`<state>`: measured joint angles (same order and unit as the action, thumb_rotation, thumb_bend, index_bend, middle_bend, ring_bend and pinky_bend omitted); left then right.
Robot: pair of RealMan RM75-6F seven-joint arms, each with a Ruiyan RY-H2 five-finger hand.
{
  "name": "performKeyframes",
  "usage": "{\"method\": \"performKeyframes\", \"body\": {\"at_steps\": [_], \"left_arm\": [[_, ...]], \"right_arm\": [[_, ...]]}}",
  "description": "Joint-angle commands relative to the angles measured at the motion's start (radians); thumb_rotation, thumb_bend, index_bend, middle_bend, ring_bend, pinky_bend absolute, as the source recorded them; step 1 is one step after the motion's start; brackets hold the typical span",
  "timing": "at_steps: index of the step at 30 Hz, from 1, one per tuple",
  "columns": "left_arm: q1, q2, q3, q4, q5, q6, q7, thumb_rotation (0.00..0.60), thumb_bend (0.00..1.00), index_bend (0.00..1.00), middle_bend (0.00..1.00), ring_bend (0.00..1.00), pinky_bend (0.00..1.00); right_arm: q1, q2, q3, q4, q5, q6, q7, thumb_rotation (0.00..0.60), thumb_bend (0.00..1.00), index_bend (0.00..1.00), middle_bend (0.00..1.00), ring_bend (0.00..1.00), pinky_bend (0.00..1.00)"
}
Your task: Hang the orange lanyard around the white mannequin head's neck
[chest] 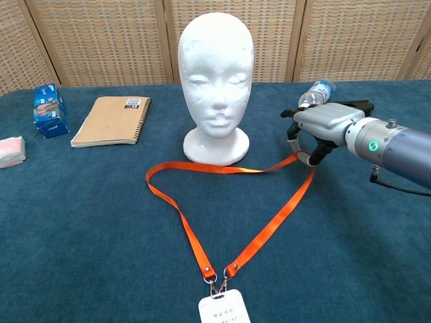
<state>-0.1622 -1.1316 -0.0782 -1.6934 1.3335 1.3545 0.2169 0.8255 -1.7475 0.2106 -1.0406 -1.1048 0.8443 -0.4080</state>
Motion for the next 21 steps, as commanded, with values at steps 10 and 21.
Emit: {"method": "performKeyframes", "body": {"at_steps": [10,21], "left_arm": [[-0.255,-0.12,-0.119,0.096,-0.057,-0.277,-0.017,0.6,0.0,0.23,0.0,0.0,0.0],[-0.533,-0.396,-0.198,0.376,-0.19,-0.539,0.011,0.6,0.14,0.38,0.0,0.0,0.0]], "right_arm": [[-0.05,0.111,-0.015,-0.16,-0.075,0.052,0.124,0.6,0.67,0.7,0.06,0.0,0.0],[-0.048,0.136,-0.009,-0.183,-0.054,0.039,0.12,0.6,0.67,0.7,0.06,0.0,0.0]]}}
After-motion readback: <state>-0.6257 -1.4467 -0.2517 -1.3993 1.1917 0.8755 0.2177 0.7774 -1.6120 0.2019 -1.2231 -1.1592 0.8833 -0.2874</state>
